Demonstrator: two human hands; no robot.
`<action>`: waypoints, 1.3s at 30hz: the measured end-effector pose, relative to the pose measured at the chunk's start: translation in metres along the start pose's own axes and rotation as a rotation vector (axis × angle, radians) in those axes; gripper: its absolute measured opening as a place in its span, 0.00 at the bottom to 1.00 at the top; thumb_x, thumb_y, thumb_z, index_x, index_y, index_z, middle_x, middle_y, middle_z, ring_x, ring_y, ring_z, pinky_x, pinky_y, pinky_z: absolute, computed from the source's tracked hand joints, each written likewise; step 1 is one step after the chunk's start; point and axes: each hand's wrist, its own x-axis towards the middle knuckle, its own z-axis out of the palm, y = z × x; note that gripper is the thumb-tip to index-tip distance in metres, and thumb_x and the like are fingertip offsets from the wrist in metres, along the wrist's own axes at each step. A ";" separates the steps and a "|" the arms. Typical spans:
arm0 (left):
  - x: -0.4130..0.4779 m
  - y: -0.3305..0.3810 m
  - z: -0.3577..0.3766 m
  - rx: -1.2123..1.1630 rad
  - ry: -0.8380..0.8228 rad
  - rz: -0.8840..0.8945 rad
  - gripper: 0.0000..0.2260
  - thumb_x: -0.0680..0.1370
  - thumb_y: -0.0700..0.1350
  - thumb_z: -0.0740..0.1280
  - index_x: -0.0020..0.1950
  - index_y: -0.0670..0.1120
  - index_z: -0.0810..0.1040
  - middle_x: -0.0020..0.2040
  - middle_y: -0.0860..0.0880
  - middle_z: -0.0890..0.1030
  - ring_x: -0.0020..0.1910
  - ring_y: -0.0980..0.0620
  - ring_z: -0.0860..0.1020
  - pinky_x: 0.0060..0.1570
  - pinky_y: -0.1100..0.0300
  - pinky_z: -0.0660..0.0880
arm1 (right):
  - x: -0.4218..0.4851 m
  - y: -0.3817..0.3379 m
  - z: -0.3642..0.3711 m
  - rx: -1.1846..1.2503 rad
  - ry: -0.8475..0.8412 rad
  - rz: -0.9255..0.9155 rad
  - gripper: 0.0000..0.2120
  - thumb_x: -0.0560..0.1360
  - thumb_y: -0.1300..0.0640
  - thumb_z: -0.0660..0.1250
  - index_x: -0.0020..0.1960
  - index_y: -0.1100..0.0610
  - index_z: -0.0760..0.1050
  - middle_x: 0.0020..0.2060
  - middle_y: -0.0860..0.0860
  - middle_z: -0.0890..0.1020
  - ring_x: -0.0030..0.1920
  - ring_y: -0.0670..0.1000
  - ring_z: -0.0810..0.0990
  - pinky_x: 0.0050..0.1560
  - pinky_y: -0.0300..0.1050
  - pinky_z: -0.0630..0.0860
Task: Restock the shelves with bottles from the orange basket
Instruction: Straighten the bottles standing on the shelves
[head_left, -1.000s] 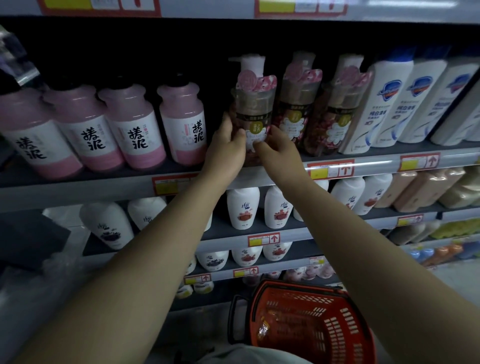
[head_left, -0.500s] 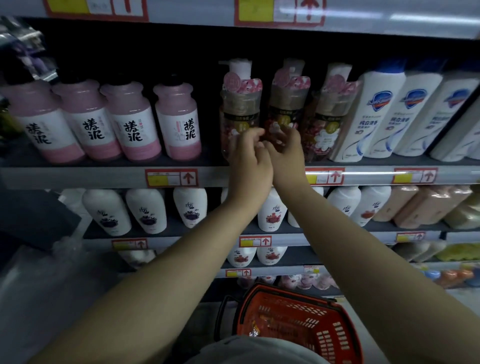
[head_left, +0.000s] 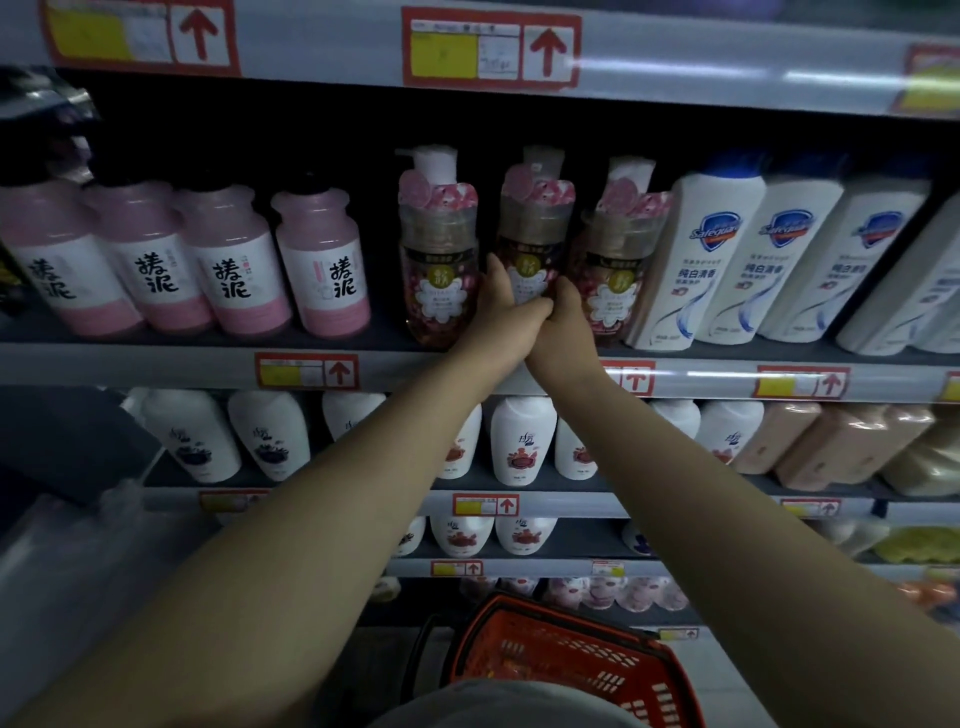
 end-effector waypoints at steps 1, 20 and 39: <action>0.001 0.000 0.002 -0.019 0.002 -0.009 0.34 0.80 0.45 0.60 0.79 0.49 0.41 0.79 0.49 0.48 0.78 0.51 0.50 0.75 0.56 0.50 | 0.002 0.000 -0.002 -0.014 -0.009 -0.001 0.31 0.79 0.59 0.62 0.77 0.61 0.51 0.69 0.55 0.71 0.67 0.52 0.72 0.56 0.38 0.67; -0.006 0.001 -0.003 -0.062 -0.019 -0.042 0.38 0.73 0.51 0.63 0.79 0.52 0.47 0.78 0.50 0.57 0.76 0.51 0.58 0.75 0.51 0.56 | 0.003 0.000 0.000 0.019 -0.055 0.068 0.38 0.77 0.55 0.65 0.78 0.56 0.46 0.75 0.56 0.58 0.71 0.57 0.66 0.58 0.41 0.66; -0.019 -0.001 0.001 -0.077 0.015 -0.037 0.45 0.63 0.54 0.61 0.79 0.50 0.49 0.76 0.45 0.61 0.74 0.47 0.62 0.73 0.49 0.59 | -0.015 -0.001 0.003 0.094 -0.025 0.098 0.38 0.74 0.53 0.67 0.78 0.55 0.52 0.73 0.55 0.63 0.69 0.55 0.69 0.67 0.49 0.69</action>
